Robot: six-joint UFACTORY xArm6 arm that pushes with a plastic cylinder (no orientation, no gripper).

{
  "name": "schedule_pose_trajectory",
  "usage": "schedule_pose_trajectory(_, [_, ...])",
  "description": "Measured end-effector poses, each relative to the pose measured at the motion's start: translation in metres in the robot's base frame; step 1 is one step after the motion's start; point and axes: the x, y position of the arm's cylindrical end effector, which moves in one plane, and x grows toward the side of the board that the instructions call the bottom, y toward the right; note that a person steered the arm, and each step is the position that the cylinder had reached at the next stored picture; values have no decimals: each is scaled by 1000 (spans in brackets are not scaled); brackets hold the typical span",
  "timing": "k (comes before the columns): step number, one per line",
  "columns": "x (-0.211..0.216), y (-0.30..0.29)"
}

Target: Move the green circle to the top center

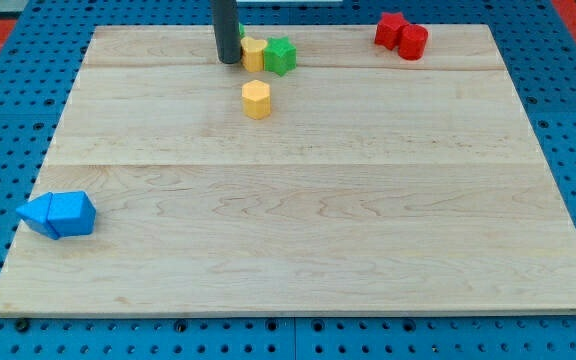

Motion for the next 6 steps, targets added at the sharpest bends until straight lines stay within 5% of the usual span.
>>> schedule_pose_trajectory(2, [-37, -30])
schedule_pose_trajectory(4, [-43, 32])
schedule_pose_trajectory(5, [-16, 15])
schedule_pose_trajectory(6, [60, -10])
